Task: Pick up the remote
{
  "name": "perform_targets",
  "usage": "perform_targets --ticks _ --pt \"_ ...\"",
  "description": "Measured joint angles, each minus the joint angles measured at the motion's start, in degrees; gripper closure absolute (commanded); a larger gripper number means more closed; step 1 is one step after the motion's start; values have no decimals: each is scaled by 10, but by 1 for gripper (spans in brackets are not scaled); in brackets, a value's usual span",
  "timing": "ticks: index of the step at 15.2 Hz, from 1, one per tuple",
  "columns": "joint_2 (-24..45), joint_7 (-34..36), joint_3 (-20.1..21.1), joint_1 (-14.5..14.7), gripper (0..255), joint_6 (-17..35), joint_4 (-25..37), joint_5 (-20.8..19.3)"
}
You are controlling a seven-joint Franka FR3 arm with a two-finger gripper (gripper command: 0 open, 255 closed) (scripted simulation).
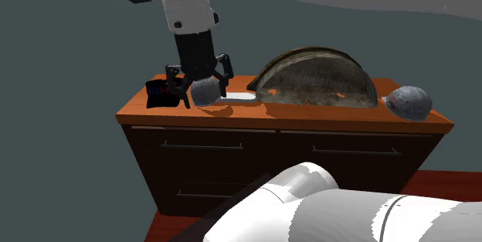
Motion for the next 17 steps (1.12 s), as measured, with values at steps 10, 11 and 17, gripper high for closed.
perform_targets --ticks 10,11,17 --pt "66 -250 -130 26 0 102 0 -80" --pt "81 -279 -144 32 0 117 5 -84" --pt "184 -472 -238 69 0 200 52 -91"
